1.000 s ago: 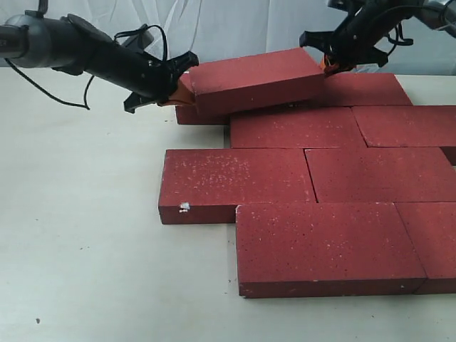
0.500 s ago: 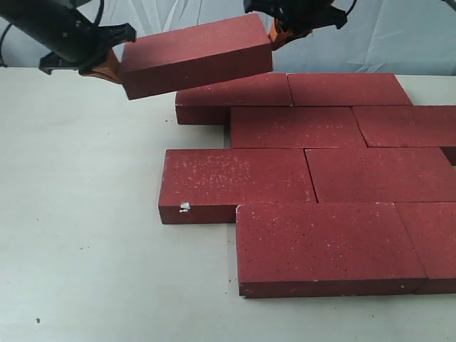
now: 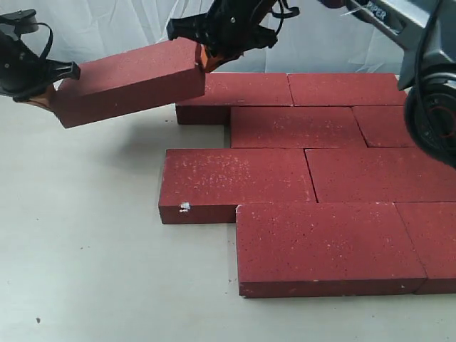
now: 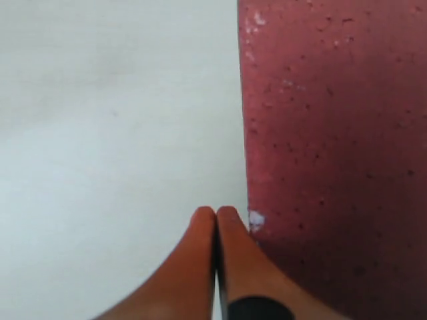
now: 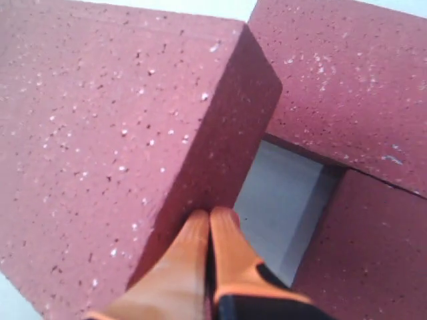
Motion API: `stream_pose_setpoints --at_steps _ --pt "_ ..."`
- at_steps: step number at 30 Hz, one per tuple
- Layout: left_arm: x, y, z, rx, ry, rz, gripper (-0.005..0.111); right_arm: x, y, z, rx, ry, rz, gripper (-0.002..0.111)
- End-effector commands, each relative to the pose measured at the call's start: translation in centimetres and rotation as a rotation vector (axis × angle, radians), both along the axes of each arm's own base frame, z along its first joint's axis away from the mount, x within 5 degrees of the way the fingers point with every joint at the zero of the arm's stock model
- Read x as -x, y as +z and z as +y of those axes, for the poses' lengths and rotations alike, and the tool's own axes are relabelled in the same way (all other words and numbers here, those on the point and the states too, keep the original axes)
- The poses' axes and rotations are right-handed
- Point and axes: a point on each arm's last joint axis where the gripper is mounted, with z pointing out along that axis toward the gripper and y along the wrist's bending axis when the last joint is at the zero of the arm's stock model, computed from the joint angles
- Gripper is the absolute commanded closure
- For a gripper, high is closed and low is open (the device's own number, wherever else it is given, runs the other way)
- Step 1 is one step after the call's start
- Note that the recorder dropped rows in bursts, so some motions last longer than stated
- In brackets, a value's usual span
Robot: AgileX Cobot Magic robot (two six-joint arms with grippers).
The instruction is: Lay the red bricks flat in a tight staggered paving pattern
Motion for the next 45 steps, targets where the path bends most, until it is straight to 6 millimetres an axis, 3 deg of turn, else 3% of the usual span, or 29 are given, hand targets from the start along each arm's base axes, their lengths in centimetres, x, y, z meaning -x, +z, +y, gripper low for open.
stream_pose_setpoints --at_steps 1,6,10,16,22,28,41,45 --pt "-0.2 -0.6 -0.5 0.018 0.062 -0.093 0.107 1.3 -3.2 4.7 -0.092 0.047 0.042 0.109" --pt "-0.6 -4.1 -0.1 -0.028 0.058 -0.052 0.107 1.2 -7.9 6.7 -0.081 0.049 0.067 0.109" --pt "-0.8 -5.7 0.9 -0.03 0.085 -0.021 0.107 1.3 -9.7 7.2 -0.077 0.055 0.102 0.109" --pt "0.0 -6.0 5.2 -0.01 0.207 0.035 0.107 2.2 -9.2 9.5 -0.159 0.077 0.031 0.109" --pt "0.1 -6.3 6.0 -0.014 0.217 0.05 0.107 2.1 -9.2 9.5 -0.139 0.081 0.003 0.109" --pt "0.3 -8.3 6.2 -0.025 0.204 0.112 0.107 1.7 -9.7 8.7 -0.031 0.062 -0.034 0.109" --pt "0.9 -8.3 9.5 -0.046 0.267 0.107 0.107 1.4 -10.7 5.8 0.279 -0.059 -0.003 0.109" --pt "1.2 -8.4 10.1 -0.032 0.286 0.123 0.107 1.2 -9.2 4.2 0.367 -0.132 -0.007 0.109"
